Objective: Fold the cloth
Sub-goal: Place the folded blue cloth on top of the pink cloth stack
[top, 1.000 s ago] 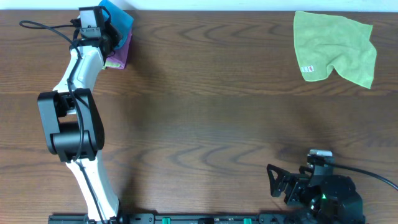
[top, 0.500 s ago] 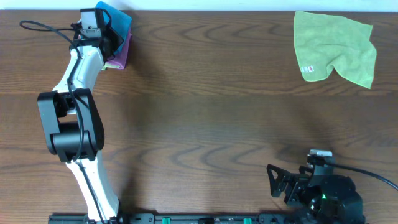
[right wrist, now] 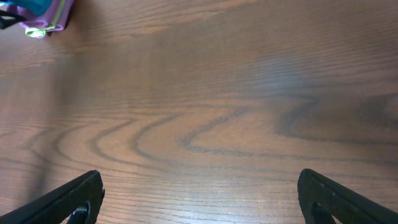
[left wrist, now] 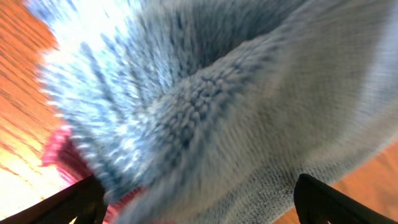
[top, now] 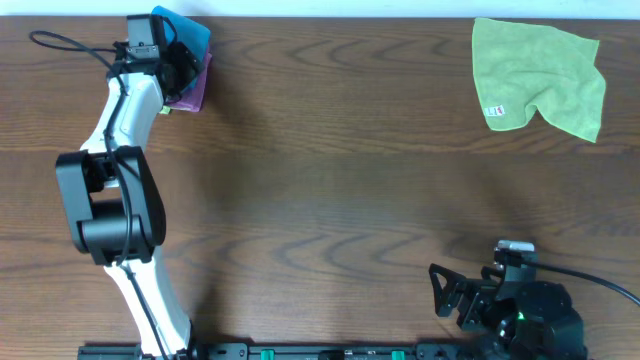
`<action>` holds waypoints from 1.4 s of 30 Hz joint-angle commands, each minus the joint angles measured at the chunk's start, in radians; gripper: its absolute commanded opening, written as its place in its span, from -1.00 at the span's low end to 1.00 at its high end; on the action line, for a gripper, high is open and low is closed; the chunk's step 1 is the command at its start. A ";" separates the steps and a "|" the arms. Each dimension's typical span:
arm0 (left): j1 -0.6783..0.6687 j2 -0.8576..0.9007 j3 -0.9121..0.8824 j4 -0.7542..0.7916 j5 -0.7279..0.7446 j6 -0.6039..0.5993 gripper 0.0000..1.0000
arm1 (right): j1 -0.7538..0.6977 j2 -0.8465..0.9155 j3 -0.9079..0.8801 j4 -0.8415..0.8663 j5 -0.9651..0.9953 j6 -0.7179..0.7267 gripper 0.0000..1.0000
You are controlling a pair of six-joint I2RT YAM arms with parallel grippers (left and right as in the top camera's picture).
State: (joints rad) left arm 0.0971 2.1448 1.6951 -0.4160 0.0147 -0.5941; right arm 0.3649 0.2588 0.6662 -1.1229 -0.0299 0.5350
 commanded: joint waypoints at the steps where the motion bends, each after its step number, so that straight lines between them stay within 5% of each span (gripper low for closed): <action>1: 0.008 -0.069 0.022 -0.009 -0.015 0.027 0.91 | -0.005 -0.005 -0.005 0.000 -0.004 0.010 0.98; 23: 0.015 -0.235 0.022 -0.154 -0.021 0.068 0.91 | -0.005 -0.005 -0.005 0.000 -0.004 0.010 0.99; 30: 0.013 -0.335 0.022 -0.265 0.134 0.263 0.90 | -0.005 -0.005 -0.005 0.000 -0.004 0.010 0.99; 38: 0.013 -0.472 0.022 -0.467 0.132 0.413 0.90 | -0.005 -0.005 -0.005 0.000 -0.004 0.010 0.98; 42: 0.014 -0.554 0.022 -0.616 0.017 0.497 0.90 | -0.005 -0.005 -0.005 0.000 -0.004 0.010 0.99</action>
State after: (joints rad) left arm 0.1047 1.6516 1.6978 -0.9558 0.1101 -0.1898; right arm 0.3649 0.2588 0.6662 -1.1236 -0.0299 0.5350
